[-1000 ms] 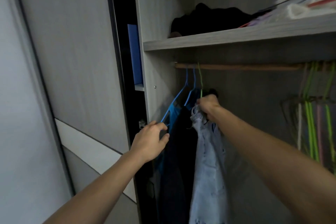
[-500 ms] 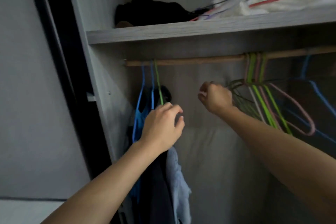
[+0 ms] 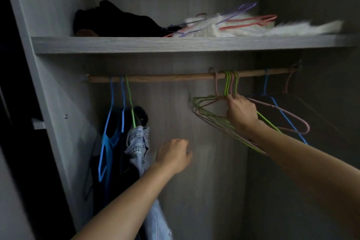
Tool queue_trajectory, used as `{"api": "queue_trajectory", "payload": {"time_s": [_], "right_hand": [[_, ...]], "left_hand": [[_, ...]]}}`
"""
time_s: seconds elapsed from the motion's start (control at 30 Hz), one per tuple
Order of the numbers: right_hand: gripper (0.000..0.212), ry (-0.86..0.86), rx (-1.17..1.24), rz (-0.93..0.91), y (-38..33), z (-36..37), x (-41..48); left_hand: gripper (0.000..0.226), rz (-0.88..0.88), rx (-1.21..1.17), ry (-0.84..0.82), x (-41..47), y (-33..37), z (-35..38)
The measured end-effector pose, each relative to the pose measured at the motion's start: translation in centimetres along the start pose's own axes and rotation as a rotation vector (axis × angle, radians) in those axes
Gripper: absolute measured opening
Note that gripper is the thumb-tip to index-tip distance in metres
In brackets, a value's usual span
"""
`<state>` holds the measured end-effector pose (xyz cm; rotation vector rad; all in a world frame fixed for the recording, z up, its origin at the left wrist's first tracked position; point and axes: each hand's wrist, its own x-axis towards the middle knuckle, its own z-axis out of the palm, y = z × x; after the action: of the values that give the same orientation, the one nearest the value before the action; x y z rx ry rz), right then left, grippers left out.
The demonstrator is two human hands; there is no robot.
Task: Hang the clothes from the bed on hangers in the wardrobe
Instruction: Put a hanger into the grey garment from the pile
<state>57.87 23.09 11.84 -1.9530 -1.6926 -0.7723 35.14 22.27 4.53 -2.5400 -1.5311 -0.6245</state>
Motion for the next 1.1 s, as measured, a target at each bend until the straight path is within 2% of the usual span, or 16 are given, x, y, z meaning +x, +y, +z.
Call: {"api": "queue_trajectory", "payload": {"time_s": [0.13,0.23,0.33,0.43,0.57,0.7,0.87,1.03,1.1], "right_hand": [[0.038,0.117,0.165,-0.029,-0.7,-1.9,0.2],[0.027,0.104,0.224,0.012,-1.2,-2.8,-2.1],[0.024,0.08,0.235,-0.029,-0.8,-2.3,-7.5],[0.025,-0.035,0.19,0.004,1.1,-1.2,-15.0],[0.027,-0.269,0.144,0.209,6.4,0.0,-25.7],[0.021,-0.441,0.076,0.39,13.0,-0.6,-36.4],[0.018,-0.49,-0.039,0.68,21.3,-4.7,-48.4],[0.023,-0.487,-0.087,0.929,31.0,-11.3,-58.8],[0.024,-0.464,-0.103,1.043,35.2,-14.2,-62.5]], "left_hand": [[0.029,-0.034,0.001,0.005,0.3,-0.8,0.1],[0.029,-0.024,-0.007,-0.022,-0.2,-1.1,0.8],[0.028,0.036,-0.027,-0.072,-1.1,-0.7,3.1],[0.028,0.117,-0.024,-0.207,-3.5,0.7,6.9],[0.027,0.208,-0.007,-0.497,-8.4,4.9,12.3],[0.019,0.315,-0.033,-0.671,-12.6,11.3,16.1],[0.024,0.565,0.025,-0.714,-15.7,23.1,17.9],[0.029,0.772,-0.024,-0.801,-18.3,38.7,19.4],[0.029,0.836,-0.042,-0.778,-19.9,45.3,20.2]]}}
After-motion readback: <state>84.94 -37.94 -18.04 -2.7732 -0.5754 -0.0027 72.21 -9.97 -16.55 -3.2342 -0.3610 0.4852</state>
